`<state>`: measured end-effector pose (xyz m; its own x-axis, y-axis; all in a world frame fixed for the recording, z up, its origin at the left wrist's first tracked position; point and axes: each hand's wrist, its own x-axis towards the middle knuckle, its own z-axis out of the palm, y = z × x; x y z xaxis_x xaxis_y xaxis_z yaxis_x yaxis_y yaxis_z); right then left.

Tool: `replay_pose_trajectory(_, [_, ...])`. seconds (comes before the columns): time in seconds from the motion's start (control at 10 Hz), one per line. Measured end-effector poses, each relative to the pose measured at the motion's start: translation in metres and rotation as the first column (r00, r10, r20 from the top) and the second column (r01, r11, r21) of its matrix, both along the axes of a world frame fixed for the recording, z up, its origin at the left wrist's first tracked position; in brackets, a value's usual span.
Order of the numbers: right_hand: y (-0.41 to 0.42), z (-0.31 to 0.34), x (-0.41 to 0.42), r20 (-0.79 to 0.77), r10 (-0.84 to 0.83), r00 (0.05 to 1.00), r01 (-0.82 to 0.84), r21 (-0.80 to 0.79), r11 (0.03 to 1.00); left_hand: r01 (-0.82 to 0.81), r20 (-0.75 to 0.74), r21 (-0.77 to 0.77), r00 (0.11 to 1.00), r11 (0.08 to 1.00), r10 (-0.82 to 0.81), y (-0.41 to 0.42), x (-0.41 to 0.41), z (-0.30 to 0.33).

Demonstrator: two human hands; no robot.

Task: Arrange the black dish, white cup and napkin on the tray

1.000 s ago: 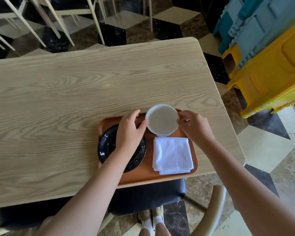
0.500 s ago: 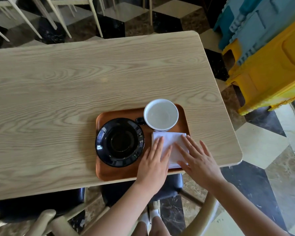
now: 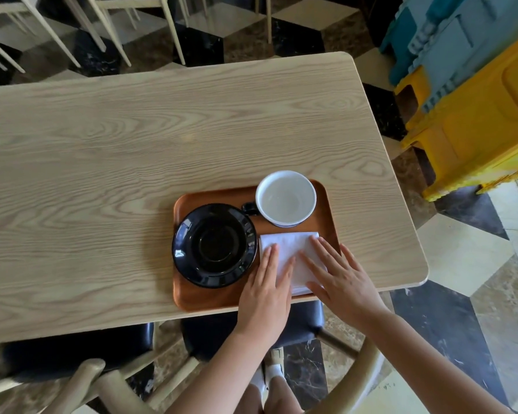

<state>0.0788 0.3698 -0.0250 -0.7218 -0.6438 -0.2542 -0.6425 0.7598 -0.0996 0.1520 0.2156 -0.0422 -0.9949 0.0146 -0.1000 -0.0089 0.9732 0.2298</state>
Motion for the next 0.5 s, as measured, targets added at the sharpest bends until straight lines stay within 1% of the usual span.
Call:
replay_pose_trajectory(0.2, [-0.001, 0.000, 0.003, -0.007, -0.011, 1.000, 0.011, -0.023, 1.000, 0.016, -0.005, 0.033, 1.000, 0.999, -0.016, 0.000, 0.000, 0.000])
replay_pose_trajectory(0.3, [-0.003, 0.001, 0.004, 0.026, -0.023, 0.999, 0.023, -0.028, 0.999, 0.013, 0.004, 0.019, 1.000, 1.000, -0.013, 0.000, -0.001, 0.002])
replay_pose_trajectory(0.4, [-0.009, 0.006, 0.002, 0.122, -0.051, 0.991, 0.052, 0.001, 0.999, 0.022, 0.143, 0.078, 0.989, 0.997, -0.033, -0.004, -0.004, 0.010])
replay_pose_trajectory(0.5, [-0.015, 0.016, 0.001, 0.124, -0.078, 0.989, 0.080, -0.012, 0.997, 0.011, 0.184, 0.071, 0.983, 0.997, -0.024, -0.004, -0.002, 0.026])
